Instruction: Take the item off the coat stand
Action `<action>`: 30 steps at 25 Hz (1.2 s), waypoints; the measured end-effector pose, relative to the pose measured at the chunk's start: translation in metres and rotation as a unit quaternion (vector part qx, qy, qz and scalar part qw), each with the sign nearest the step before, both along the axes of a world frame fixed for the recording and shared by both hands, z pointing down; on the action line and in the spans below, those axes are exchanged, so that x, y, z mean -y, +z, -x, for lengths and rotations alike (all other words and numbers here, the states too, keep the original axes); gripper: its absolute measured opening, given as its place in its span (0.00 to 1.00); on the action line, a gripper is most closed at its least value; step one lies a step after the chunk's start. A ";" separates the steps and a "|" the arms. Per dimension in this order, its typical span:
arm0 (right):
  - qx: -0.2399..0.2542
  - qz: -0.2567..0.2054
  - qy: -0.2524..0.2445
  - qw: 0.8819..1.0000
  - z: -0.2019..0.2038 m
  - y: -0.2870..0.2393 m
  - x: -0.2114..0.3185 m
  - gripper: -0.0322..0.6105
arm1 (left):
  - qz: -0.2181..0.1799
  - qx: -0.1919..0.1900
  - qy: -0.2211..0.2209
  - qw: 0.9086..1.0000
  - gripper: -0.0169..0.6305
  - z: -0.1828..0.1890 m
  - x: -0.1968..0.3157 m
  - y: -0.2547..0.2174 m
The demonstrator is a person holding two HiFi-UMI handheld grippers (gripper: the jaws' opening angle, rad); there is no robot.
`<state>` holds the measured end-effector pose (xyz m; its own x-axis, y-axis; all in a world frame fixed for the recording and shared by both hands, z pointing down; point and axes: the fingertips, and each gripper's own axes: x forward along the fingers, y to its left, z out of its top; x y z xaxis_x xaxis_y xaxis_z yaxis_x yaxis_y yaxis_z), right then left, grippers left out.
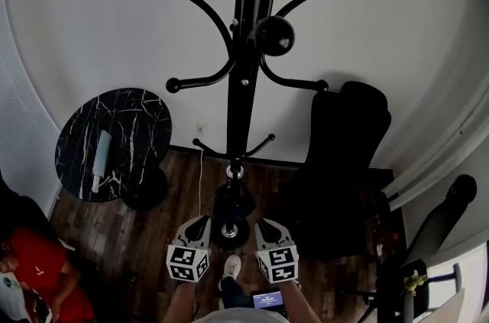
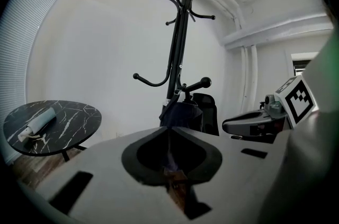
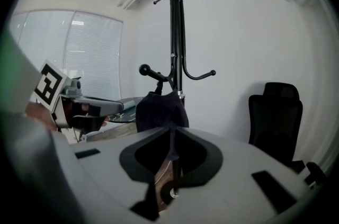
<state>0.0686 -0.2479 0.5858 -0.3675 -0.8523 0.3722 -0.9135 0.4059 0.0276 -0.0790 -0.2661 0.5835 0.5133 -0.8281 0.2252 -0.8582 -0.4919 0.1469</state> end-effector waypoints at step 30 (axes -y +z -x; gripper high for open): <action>-0.041 0.040 -0.017 0.998 0.009 0.033 0.066 0.38 | 0.047 0.012 0.064 0.997 0.37 -0.027 0.033 0.032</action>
